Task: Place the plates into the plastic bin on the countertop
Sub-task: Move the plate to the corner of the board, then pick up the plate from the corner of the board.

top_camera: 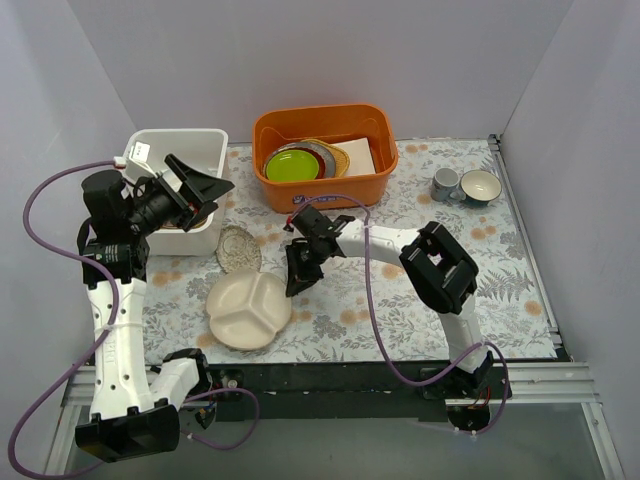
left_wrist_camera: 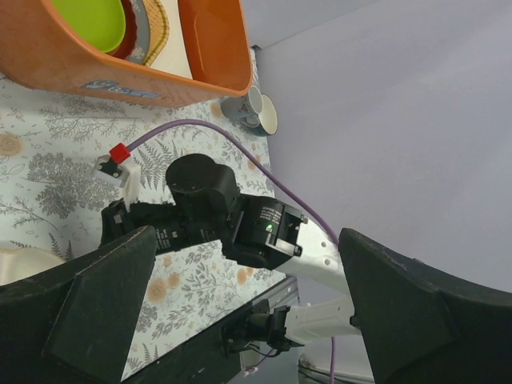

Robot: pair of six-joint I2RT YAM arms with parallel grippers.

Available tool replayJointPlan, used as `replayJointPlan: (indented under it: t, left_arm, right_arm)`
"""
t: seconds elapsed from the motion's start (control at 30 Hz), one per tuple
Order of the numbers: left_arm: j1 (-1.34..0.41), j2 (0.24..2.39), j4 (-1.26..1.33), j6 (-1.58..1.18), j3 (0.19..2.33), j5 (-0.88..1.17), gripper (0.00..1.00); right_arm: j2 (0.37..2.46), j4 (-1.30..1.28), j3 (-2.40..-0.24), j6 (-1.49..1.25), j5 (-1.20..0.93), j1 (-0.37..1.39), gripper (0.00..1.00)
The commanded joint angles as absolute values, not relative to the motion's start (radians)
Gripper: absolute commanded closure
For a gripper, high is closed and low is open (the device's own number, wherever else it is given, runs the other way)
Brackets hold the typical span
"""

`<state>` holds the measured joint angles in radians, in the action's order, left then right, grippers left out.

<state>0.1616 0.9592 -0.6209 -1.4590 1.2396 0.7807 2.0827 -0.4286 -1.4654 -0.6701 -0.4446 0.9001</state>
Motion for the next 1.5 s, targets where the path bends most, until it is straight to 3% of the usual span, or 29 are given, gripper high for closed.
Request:
replayJointPlan:
  t: [0.0,0.03,0.17,0.23,0.4,0.83,0.93,1.07,1.47]
  left_arm:
    - [0.16,0.934,-0.629,-1.457,1.227,0.804,0.02]
    - [0.16,0.933,-0.629,-1.457,1.226,0.807,0.02]
    - [0.161,0.93,-0.629,-1.454,1.218,0.81,0.02]
    - [0.161,0.928,-0.63,-1.453,1.216,0.81,0.02]
    - [0.16,0.922,-0.63,-1.456,1.207,0.813,0.02]
    - [0.161,0.931,-0.637,-1.448,1.215,0.815,0.02]
    - [0.161,0.93,-0.637,-1.448,1.216,0.811,0.02]
    - [0.161,0.928,-0.638,-1.448,1.212,0.813,0.02]
    - [0.161,0.931,-0.684,-1.413,1.241,0.792,0.02]
  right_arm:
    - [2.099,-0.606,-1.374,-0.543,-0.198,0.841,0.87]
    - [2.098,-0.607,-1.376,-0.538,-0.196,0.839,0.85]
    - [2.103,-0.601,-1.387,-0.534,-0.21,0.841,0.61]
    - [2.108,-0.598,-1.388,-0.535,-0.221,0.839,0.55]
    - [2.128,-0.566,-1.384,-0.541,-0.245,0.842,0.55]
    - [2.243,-0.659,-1.537,-0.525,-0.172,0.928,0.62]
    - [2.264,-0.683,-1.548,-0.517,-0.16,0.937,0.72]
    - [2.235,-0.658,-1.522,-0.499,-0.161,0.936,0.98]
    - [2.01,-0.66,-1.419,-0.453,-0.25,0.861,0.99]
